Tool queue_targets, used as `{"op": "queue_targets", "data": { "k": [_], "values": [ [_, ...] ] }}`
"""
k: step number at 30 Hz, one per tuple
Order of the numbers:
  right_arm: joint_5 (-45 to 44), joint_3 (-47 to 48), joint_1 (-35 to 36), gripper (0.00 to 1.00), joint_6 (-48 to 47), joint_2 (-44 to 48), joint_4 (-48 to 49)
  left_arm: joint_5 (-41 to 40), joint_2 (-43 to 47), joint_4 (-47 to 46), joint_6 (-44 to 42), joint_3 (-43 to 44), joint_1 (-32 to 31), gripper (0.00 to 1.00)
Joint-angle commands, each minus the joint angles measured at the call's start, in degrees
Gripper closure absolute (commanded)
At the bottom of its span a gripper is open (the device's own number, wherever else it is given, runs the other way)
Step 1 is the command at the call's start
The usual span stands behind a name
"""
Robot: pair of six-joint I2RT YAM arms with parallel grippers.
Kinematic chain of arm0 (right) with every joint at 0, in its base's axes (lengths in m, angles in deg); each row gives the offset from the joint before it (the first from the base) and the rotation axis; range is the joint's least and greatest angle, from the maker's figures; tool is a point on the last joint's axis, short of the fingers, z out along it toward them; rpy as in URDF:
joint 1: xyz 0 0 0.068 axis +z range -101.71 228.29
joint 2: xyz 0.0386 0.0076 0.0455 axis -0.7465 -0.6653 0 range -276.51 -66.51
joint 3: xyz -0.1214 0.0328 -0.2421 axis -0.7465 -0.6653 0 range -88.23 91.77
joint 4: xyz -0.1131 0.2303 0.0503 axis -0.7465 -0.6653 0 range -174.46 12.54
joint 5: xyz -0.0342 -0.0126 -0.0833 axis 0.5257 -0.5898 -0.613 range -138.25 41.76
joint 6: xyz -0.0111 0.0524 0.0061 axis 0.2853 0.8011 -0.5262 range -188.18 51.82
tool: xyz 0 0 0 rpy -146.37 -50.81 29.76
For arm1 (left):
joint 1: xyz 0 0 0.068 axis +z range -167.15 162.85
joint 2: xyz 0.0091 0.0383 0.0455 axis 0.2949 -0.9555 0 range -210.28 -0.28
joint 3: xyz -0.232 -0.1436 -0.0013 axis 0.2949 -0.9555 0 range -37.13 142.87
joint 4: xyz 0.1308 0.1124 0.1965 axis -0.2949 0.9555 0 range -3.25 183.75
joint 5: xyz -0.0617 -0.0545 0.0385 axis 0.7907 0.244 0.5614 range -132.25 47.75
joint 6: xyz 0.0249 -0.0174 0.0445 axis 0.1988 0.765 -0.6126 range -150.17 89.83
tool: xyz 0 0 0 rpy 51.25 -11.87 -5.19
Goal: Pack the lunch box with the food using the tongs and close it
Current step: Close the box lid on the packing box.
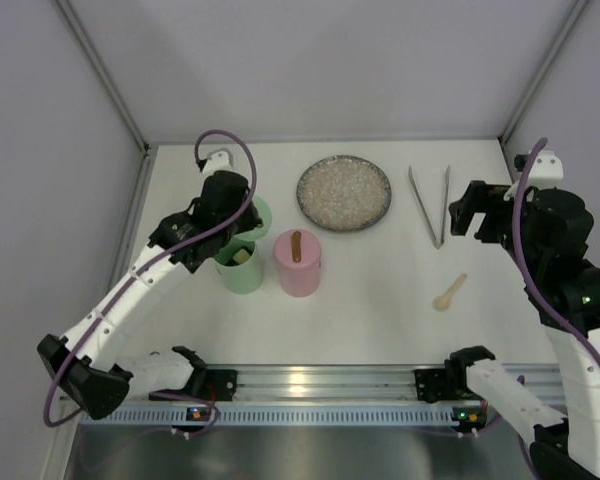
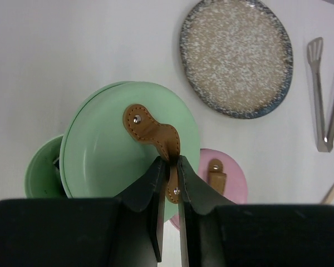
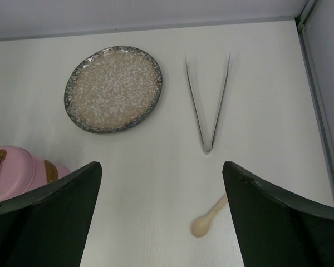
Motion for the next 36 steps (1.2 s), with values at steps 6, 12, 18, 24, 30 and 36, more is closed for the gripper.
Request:
{"op": "queue_targets", "data": {
  "k": [6,12,18,24,30,36],
  "values": [
    [5.8,1.8,0.9,0.09,-0.7,0.3,4.4,14.7,6.8,-9.6,1.3,-13.3,15.8,1.0],
    [6.2,1.7,0.9,0.09,-0.8,-0.1,4.6,15.5,13.5,-14.0,4.2,-21.2,17.9,1.0],
    [6.7,1.6,0.9,0.1,-0.7,-0.3,4.8,15.9,15.6,-14.6,5.0,-23.5,18.2,1.0],
    [6.6,1.5,0.9,0.1,-0.8,0.0,4.7,18.0,16.4,-14.3,6.4,-25.0,18.2,1.0],
    [6.8,1.6,0.9,0.1,-0.7,0.1,4.7,18.3,18.0,-14.3,7.3,-27.1,18.2,0.99],
    [7.1,1.6,0.9,0.1,-0.7,0.1,4.9,16.1,18.4,-14.4,6.9,-29.3,18.3,0.95]
  ]
}}
